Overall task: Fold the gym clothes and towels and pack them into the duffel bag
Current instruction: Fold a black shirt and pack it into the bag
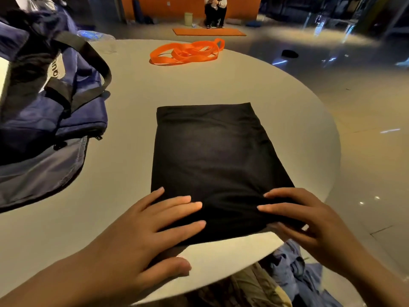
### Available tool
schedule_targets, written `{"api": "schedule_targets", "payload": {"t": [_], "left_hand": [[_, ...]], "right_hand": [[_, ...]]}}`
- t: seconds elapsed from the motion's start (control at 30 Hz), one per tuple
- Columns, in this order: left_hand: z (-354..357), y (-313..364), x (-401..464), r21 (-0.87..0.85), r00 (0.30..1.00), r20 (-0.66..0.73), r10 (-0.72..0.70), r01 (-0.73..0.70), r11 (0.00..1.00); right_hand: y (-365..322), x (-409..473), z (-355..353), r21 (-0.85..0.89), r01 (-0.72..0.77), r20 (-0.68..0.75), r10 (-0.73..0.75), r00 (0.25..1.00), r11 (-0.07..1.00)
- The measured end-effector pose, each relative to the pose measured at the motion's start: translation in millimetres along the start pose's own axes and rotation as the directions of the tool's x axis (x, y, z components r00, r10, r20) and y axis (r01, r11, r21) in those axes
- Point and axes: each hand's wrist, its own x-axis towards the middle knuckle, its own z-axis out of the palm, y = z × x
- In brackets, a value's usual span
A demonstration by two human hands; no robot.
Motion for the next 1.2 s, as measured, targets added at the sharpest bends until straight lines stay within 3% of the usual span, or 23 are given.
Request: {"api": "schedule_targets", "payload": {"t": [0.1, 0.2, 0.3, 0.4, 0.53, 0.63, 0.7, 0.8, 0.93, 1.03, 1.1, 1.2], "left_hand": [[5.2, 16.5, 3.0, -0.059, 0.986, -0.115, -0.122, 0.116, 0.991], [3.2, 28.0, 12.2, -0.091, 0.955, -0.200, -0.217, 0.202, 0.975], [4.1, 27.7, 17.7, 0.007, 0.945, -0.274, -0.180, 0.189, 0.982], [3.7, 14.7, 12.6, 0.083, 0.939, -0.320, -0.124, 0.158, 0.984], [-23.4, 4.4, 0.3, -0.237, 0.905, -0.329, -0.270, 0.198, 0.951], [-43.9, -1.8, -4.5, -0.499, 0.842, -0.362, -0.401, 0.188, 0.846], [-55.8, -5.1, -2.1, -0.661, 0.806, -0.383, -0.451, 0.102, 0.743], [-76.5, -3.7, 11.8, -0.719, 0.748, -0.465, -0.474, -0.007, 0.695], [-100.1, -16.8, 46.0, -0.743, 0.755, -0.482, -0.443, -0.085, 0.664], [-92.4, -59.4, 82.0, -0.746, 0.725, -0.392, -0.566, 0.110, 0.657], [-74.4, -92.1, 102.5, -0.589, 0.737, -0.294, -0.609, 0.362, 0.722], [-40.2, -116.7, 113.3, -0.384, 0.722, -0.148, -0.676, 0.588, 0.712]], "right_hand": [[9.1, 0.2, 17.1, -0.223, 0.113, -0.095, -0.137, 0.986, 0.968], [7.7, 2.9, 22.9, -0.133, 0.052, -0.193, -0.078, 0.978, 0.990], [-3.0, 14.4, 16.2, -0.163, 0.061, -0.221, -0.097, 0.970, 0.985], [-14.5, 25.2, 1.1, -0.213, 0.180, -0.112, -0.207, 0.972, 0.960], [-19.2, 16.2, -15.0, -0.165, 0.239, 0.055, -0.233, 0.971, 0.957], [-19.7, 1.1, -31.5, -0.035, 0.174, 0.042, -0.173, 0.984, 0.984], [-22.6, -2.2, -43.9, 0.169, 0.134, -0.011, -0.134, 0.991, 0.976], [-28.5, 9.6, -55.0, 0.477, 0.135, -0.167, -0.062, 0.984, 0.869], [-30.2, 54.9, -58.1, 0.631, 0.083, -0.270, 0.118, 0.956, 0.771], [-4.2, 105.3, -46.6, 0.605, -0.129, -0.239, 0.334, 0.912, 0.786], [18.5, 136.2, -30.1, 0.379, -0.293, -0.202, 0.387, 0.900, 0.878], [43.3, 153.4, -1.2, 0.159, -0.472, -0.078, 0.488, 0.870, 0.867]]}}
